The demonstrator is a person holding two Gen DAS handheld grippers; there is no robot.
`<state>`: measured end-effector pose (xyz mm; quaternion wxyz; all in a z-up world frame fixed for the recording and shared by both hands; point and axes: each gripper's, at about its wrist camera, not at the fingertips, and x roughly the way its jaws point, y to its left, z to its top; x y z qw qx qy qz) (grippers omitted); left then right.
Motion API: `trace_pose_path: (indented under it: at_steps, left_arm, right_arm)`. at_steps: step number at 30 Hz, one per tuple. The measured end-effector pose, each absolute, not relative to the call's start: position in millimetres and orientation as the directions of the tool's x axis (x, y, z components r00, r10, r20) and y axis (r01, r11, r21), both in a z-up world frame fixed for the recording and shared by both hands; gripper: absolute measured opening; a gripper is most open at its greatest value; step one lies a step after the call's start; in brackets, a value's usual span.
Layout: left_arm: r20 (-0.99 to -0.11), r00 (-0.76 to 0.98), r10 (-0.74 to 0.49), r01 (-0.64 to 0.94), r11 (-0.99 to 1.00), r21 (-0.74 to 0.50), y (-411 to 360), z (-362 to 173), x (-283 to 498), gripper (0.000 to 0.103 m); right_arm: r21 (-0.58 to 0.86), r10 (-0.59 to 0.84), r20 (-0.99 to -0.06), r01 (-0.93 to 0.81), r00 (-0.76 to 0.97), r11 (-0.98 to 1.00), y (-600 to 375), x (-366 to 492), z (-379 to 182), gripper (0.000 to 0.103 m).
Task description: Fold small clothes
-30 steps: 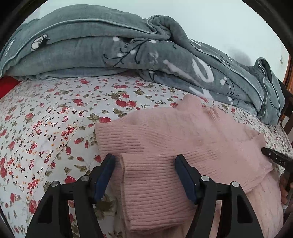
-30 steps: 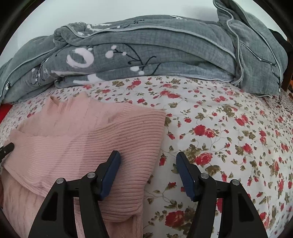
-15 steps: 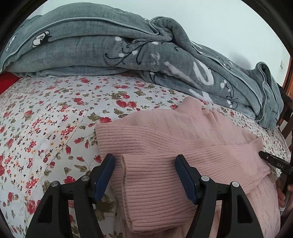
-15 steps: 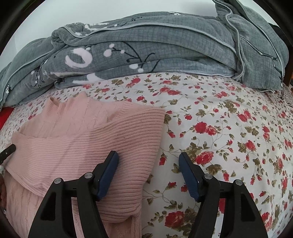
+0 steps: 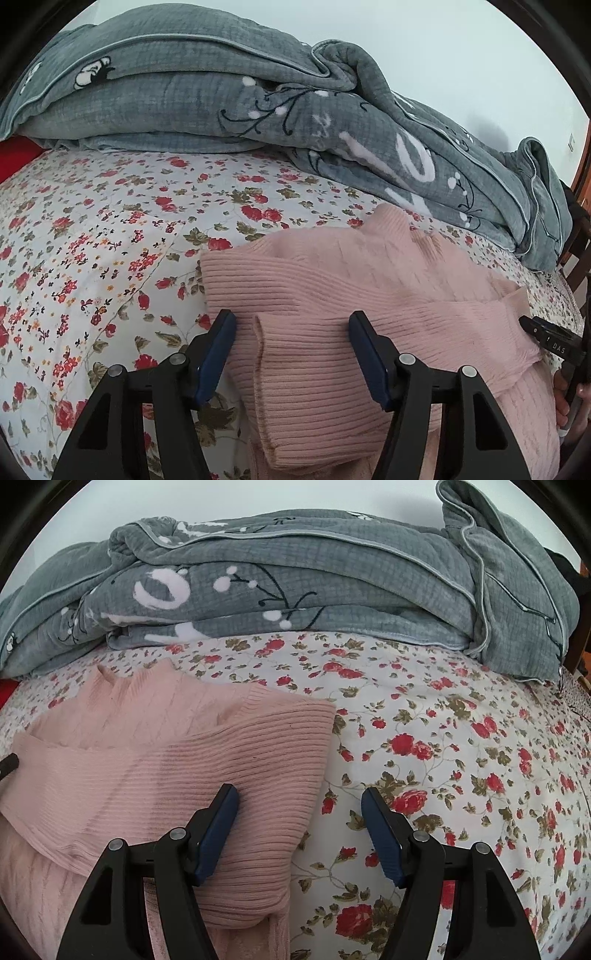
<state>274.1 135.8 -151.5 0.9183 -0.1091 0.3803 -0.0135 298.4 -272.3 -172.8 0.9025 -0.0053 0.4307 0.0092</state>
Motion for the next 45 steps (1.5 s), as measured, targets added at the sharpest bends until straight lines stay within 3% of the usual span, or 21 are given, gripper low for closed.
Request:
trace_pose_path:
  at_steps: [5,10,16,18,19,24,31,36,39,42,45]
  left_arm:
    - [-0.703,0.704,-0.101,-0.073,0.974,-0.213,136.9,-153.4,275.8,0.062]
    - [-0.706,0.701,-0.102,-0.084,0.971,-0.223,139.6,-154.9,277.4,0.062]
    - [-0.700,0.700,-0.145,-0.073,0.960,-0.272,146.2,-155.1,276.9,0.063]
    - [-0.703,0.697,-0.142,-0.079,0.959,-0.272,147.9,-154.3,274.3,0.066]
    - [-0.713,0.691,-0.118,-0.103,0.960,-0.259,149.5,-154.7,272.8,0.074]
    - [-0.702,0.697,-0.145,-0.130,0.938,-0.322,166.4,-156.7,245.1,0.074]
    - [-0.720,0.688,-0.093,-0.104,0.969,-0.224,165.2,-150.3,188.2,0.072]
    - [-0.730,0.680,-0.073,-0.043,0.989,-0.139,149.0,-145.2,132.0,0.070]
    - [-0.733,0.670,-0.122,-0.004,0.986,-0.167,140.8,-140.8,100.2,0.069]
    - [-0.730,0.643,-0.232,0.014,0.957,-0.291,140.7,-141.0,63.7,0.068]
    - [-0.718,0.639,-0.277,0.023,0.939,-0.342,138.0,-140.5,30.3,0.058]
  right_arm:
    - [0.018,0.022,-0.781,-0.013,0.624,1.000,-276.1,299.1,-173.6,0.068]
    - [-0.069,-0.045,-0.767,-0.013,0.640,0.998,-263.8,294.7,-170.1,0.070]
    - [-0.011,-0.018,-0.786,0.015,0.618,1.000,-277.1,297.7,-169.2,0.081]
    - [0.014,-0.009,-0.801,0.033,0.599,0.999,-283.6,294.7,-166.0,0.082]
    - [0.015,-0.014,-0.799,0.044,0.602,0.999,-285.2,290.5,-163.5,0.082]
    - [-0.028,-0.057,-0.777,0.056,0.626,0.998,-288.8,236.9,-145.8,0.082]
    - [-0.106,-0.080,-0.740,0.002,0.667,0.994,-291.2,146.7,-126.7,0.080]
    - [-0.011,0.001,-0.726,-0.012,0.688,1.000,-297.3,88.4,-119.6,0.079]
    - [0.049,0.063,-0.760,-0.039,0.647,0.998,-297.7,67.3,-126.5,0.063]
    - [0.100,0.105,-0.780,-0.042,0.617,0.994,-295.7,42.4,-137.7,0.050]
    - [0.152,0.153,-0.780,-0.053,0.607,0.987,-293.7,15.7,-145.6,0.040]
